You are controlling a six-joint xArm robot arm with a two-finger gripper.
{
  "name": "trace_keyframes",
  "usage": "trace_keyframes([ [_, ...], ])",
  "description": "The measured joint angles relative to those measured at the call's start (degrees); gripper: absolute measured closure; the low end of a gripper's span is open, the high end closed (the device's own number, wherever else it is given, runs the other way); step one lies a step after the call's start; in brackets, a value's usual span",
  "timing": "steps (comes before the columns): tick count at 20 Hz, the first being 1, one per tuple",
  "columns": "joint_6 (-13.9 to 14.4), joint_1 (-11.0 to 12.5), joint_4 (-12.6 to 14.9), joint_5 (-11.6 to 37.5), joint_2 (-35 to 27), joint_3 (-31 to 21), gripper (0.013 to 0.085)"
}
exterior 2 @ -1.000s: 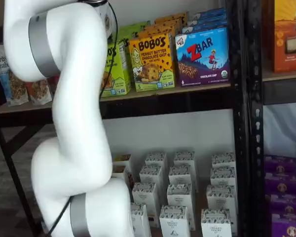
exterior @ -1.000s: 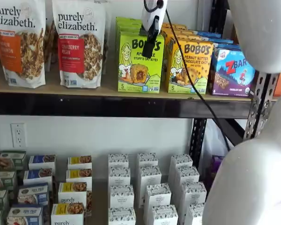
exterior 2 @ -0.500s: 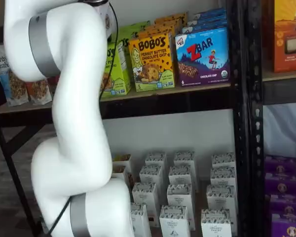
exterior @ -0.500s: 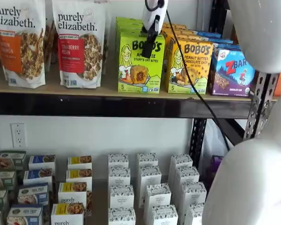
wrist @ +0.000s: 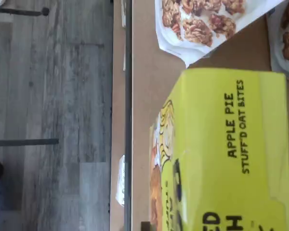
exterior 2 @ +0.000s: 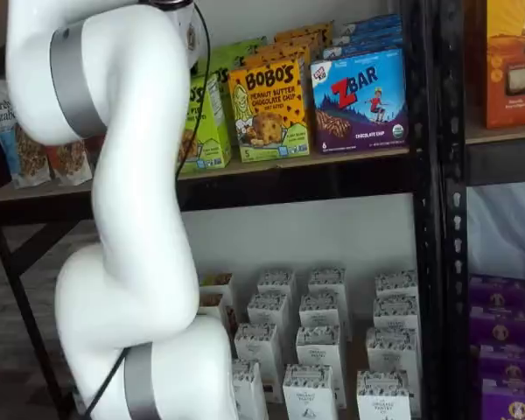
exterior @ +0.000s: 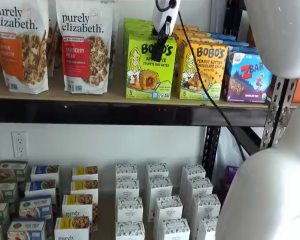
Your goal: Pick the green box on the top shelf, the fourth from the left
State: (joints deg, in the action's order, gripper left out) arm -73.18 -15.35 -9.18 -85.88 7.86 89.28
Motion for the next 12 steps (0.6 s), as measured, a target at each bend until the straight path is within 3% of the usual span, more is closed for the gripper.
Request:
trace_keyframes([
  [4, 0.0, 0.1, -0.1, 0.1, 0.2, -0.2, 0.053],
  [12, 0.0, -0.1, 0.1, 0.1, 0.3, -0.5, 0.053],
])
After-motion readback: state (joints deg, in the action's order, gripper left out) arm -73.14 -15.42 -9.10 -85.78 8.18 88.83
